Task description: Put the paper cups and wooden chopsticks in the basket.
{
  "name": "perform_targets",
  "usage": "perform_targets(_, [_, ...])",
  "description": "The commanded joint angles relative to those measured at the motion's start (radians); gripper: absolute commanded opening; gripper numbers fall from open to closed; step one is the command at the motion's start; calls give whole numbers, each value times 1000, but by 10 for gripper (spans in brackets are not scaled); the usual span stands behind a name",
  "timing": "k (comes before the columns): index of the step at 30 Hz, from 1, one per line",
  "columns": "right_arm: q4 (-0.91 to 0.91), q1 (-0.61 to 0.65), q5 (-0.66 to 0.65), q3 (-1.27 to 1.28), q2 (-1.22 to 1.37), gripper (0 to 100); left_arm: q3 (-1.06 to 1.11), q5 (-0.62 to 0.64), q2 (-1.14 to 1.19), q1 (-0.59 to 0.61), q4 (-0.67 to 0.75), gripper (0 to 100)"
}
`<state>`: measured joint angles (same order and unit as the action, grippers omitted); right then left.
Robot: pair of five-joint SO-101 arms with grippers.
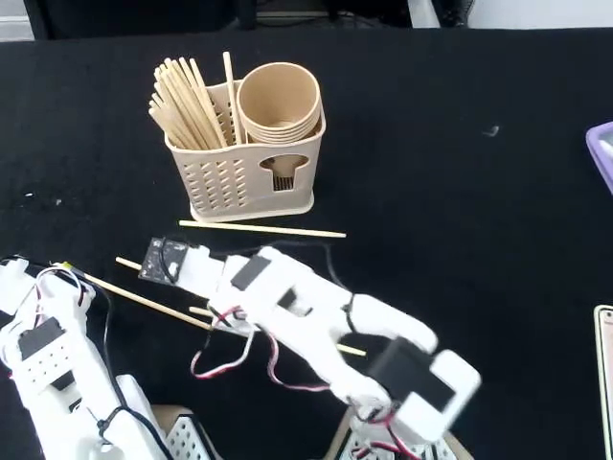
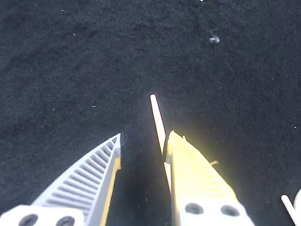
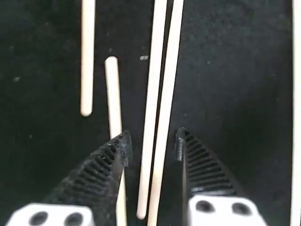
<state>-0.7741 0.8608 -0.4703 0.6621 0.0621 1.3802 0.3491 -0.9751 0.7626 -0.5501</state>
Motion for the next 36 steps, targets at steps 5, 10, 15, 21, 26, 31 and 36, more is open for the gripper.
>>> perform_targets(5, [-35, 9, 2, -150, 91, 158, -13, 6, -17, 10, 21, 159])
perform_targets(10, [-41, 9, -94, -160, 120, 38, -13, 6, -17, 12, 21, 159])
perform_targets(15, [-94, -23, -104, -170, 77, 11, -13, 6, -17, 12, 21, 159])
perform_targets(21, [-146, -124, -104, -177, -159, 10, -15, 6, -17, 12, 21, 159])
perform_targets(26, [-213, -127, -106, -163, -334, 10, -15, 6, -17, 13, 21, 159])
perform_targets(31, [-219, -127, -103, -171, -530, 10, -15, 6, -17, 13, 21, 159])
perform_targets(36, [-83, -126, 48, -171, -753, 11, -15, 6, -17, 13, 21, 159])
